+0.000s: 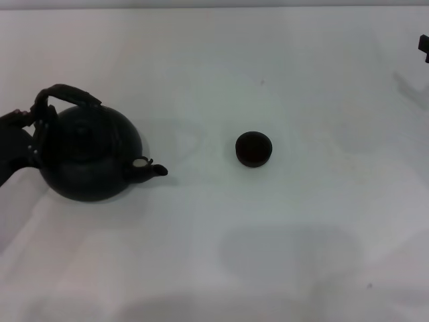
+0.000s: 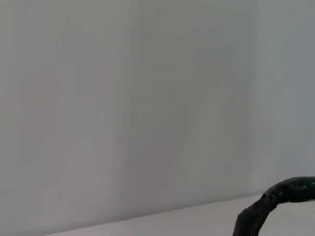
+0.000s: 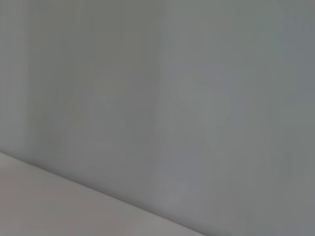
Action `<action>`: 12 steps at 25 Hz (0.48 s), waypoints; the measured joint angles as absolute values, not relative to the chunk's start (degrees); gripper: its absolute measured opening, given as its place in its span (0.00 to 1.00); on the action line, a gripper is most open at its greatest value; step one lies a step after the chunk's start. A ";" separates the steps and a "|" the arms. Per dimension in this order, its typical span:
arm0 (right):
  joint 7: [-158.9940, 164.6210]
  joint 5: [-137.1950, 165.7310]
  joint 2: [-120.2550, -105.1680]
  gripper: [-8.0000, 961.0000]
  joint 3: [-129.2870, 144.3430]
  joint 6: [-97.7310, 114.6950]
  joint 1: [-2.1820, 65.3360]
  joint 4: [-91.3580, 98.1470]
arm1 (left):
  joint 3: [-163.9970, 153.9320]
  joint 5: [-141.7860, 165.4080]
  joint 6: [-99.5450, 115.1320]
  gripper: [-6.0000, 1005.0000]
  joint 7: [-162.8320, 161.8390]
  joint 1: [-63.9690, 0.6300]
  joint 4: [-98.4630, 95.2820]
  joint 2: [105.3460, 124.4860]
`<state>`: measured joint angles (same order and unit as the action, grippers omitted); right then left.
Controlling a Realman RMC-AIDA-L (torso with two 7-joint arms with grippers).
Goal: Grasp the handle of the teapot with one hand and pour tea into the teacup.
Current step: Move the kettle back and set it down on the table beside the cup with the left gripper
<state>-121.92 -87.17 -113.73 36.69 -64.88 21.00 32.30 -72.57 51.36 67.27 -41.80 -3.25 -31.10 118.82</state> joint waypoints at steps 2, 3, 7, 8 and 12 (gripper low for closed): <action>-121.91 -87.17 -113.77 0.88 36.95 -64.92 21.00 32.26 | -72.18 51.35 67.30 0.13 -41.29 -3.97 -29.76 118.78; -121.91 -87.16 -113.80 0.88 37.10 -64.93 21.00 32.24 | -71.98 51.35 67.30 0.13 -40.86 -4.27 -29.22 118.77; -121.90 -87.17 -113.81 0.88 37.27 -64.96 21.00 32.17 | -71.79 51.35 67.32 0.13 -39.55 -4.49 -28.76 118.75; -121.90 -87.17 -113.83 0.88 37.27 -64.96 21.02 32.17 | -71.64 51.35 67.32 0.13 -39.42 -4.49 -28.74 118.75; -121.90 -87.17 -113.92 0.88 37.29 -64.96 21.10 32.05 | -70.55 51.35 67.32 0.12 -39.34 -4.48 -28.45 118.75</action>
<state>-121.90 -87.17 -113.92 37.29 -64.96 21.10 32.05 -70.55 51.35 67.32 -39.34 -4.48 -28.45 118.75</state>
